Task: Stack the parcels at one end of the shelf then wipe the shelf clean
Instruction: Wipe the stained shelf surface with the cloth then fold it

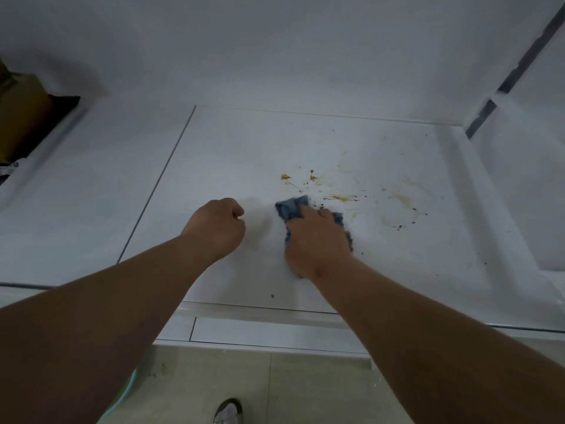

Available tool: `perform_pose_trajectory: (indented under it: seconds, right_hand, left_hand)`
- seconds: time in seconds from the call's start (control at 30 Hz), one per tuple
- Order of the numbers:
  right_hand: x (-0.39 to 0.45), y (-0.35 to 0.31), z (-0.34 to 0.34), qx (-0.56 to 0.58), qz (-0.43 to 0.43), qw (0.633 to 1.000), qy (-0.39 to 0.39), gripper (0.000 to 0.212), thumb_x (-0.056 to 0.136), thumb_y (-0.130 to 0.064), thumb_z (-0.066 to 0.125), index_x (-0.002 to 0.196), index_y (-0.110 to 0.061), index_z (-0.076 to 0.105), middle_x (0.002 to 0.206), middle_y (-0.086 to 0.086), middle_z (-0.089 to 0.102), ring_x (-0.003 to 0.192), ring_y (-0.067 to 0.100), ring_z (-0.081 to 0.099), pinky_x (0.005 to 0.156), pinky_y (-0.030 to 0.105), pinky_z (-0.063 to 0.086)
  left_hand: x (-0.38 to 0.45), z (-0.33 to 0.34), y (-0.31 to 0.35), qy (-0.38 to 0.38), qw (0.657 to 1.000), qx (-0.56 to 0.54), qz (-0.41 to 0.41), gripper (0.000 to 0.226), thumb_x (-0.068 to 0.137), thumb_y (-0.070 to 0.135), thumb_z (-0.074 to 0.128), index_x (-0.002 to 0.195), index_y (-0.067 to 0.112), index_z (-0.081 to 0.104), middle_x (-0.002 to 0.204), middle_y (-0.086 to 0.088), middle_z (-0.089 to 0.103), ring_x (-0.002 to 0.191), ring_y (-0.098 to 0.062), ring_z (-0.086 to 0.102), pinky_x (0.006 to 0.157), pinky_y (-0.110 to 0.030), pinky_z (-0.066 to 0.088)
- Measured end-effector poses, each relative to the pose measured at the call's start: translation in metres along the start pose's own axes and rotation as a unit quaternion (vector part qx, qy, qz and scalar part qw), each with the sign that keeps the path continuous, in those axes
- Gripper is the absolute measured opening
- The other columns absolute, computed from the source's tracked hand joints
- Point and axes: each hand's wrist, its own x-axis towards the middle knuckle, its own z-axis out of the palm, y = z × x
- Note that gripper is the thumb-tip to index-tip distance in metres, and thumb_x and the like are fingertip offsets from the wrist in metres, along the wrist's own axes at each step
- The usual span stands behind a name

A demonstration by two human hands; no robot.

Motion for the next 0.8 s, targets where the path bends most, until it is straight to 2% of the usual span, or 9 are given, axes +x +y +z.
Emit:
perform_pose_trajectory:
  seconds: [0.13, 0.2, 0.27, 0.33, 0.4, 0.53, 0.6, 0.7, 0.8]
  right_hand:
    - [-0.008, -0.042, 0.022, 0.079, -0.093, 0.993, 0.001, 0.058, 0.091, -0.035, 0.048, 0.147, -0.021, 0.041, 0.162, -0.001, 0.018, 0.143, 0.026, 0.022, 0.116, 0.045, 0.024]
    - [0.007, -0.042, 0.024, 0.072, -0.136, 0.988, -0.012, 0.060, 0.093, -0.033, 0.049, 0.151, -0.024, 0.034, 0.164, -0.003, 0.011, 0.148, 0.024, 0.015, 0.120, 0.044, 0.017]
    - [0.027, -0.030, 0.020, 0.037, -0.155, 0.987, -0.019, 0.060, 0.095, -0.033, 0.051, 0.151, -0.027, 0.033, 0.164, -0.004, 0.008, 0.149, 0.024, 0.014, 0.121, 0.044, 0.016]
    - [0.046, -0.013, 0.013, 0.012, -0.130, 0.991, -0.014, 0.060, 0.095, -0.033, 0.053, 0.151, -0.032, 0.031, 0.164, -0.004, 0.005, 0.148, 0.025, 0.017, 0.120, 0.046, 0.017]
    - [0.060, 0.007, 0.005, 0.007, -0.053, 0.999, -0.005, 0.060, 0.095, -0.028, 0.051, 0.151, -0.033, 0.030, 0.165, -0.003, 0.004, 0.146, 0.028, 0.020, 0.119, 0.049, 0.019]
    - [0.058, 0.009, 0.001, 0.000, 0.081, 0.996, 0.043, 0.048, 0.094, -0.020, 0.044, 0.142, -0.020, 0.045, 0.157, 0.006, 0.026, 0.136, 0.033, 0.029, 0.111, 0.048, 0.026]
    - [0.053, -0.013, 0.009, 0.002, 0.044, 0.996, 0.075, 0.045, 0.093, -0.020, 0.045, 0.138, -0.017, 0.049, 0.156, 0.008, 0.029, 0.134, 0.033, 0.032, 0.109, 0.048, 0.029]
    - [0.057, -0.038, 0.021, 0.032, -0.081, 0.993, 0.080, 0.050, 0.094, -0.021, 0.046, 0.144, -0.023, 0.046, 0.159, 0.001, 0.026, 0.138, 0.028, 0.030, 0.110, 0.046, 0.027]
    - [0.079, -0.032, 0.016, 0.021, -0.124, 0.991, 0.052, 0.056, 0.095, -0.024, 0.045, 0.149, -0.032, 0.036, 0.163, -0.005, 0.016, 0.145, 0.025, 0.023, 0.116, 0.046, 0.022]
  left_hand:
    - [0.010, 0.004, -0.001, 0.016, 1.000, -0.010, 0.003, 0.033, 0.090, 0.012, 0.048, 0.118, 0.021, 0.062, 0.117, -0.001, 0.063, 0.098, -0.018, 0.057, 0.076, -0.027, 0.042]
    - [0.018, 0.004, -0.002, 0.027, 1.000, -0.009, 0.011, 0.033, 0.087, 0.010, 0.050, 0.115, 0.021, 0.064, 0.111, -0.002, 0.065, 0.089, -0.017, 0.056, 0.070, -0.027, 0.042]
    - [0.026, 0.004, -0.003, 0.043, 0.999, -0.004, 0.025, 0.035, 0.086, 0.011, 0.052, 0.117, 0.021, 0.063, 0.116, -0.003, 0.062, 0.092, -0.019, 0.057, 0.073, -0.030, 0.045]
    - [0.035, 0.005, 0.000, 0.051, 0.998, -0.001, 0.032, 0.040, 0.086, 0.013, 0.052, 0.125, 0.022, 0.059, 0.129, -0.004, 0.053, 0.109, -0.022, 0.056, 0.088, -0.033, 0.048]
    - [0.044, 0.006, 0.004, 0.057, 0.997, 0.002, 0.042, 0.042, 0.088, 0.016, 0.052, 0.130, 0.023, 0.055, 0.137, -0.002, 0.044, 0.121, -0.022, 0.050, 0.098, -0.035, 0.044]
    - [0.057, 0.007, 0.009, 0.044, 0.997, -0.002, 0.060, 0.043, 0.088, 0.016, 0.050, 0.130, 0.024, 0.054, 0.139, -0.001, 0.045, 0.124, -0.020, 0.049, 0.099, -0.036, 0.044]
    - [0.062, 0.006, 0.009, 0.036, 0.998, -0.005, 0.053, 0.045, 0.087, 0.012, 0.050, 0.130, 0.024, 0.055, 0.135, -0.002, 0.051, 0.119, -0.021, 0.053, 0.089, -0.032, 0.046]
    - [0.070, 0.003, 0.008, 0.039, 0.997, 0.004, 0.062, 0.039, 0.085, 0.009, 0.051, 0.119, 0.022, 0.063, 0.117, -0.004, 0.062, 0.096, -0.020, 0.060, 0.073, -0.027, 0.043]
    - [0.079, 0.001, 0.006, 0.043, 0.996, 0.021, 0.077, 0.036, 0.085, 0.010, 0.051, 0.116, 0.020, 0.065, 0.109, -0.006, 0.064, 0.090, -0.021, 0.059, 0.072, -0.029, 0.045]
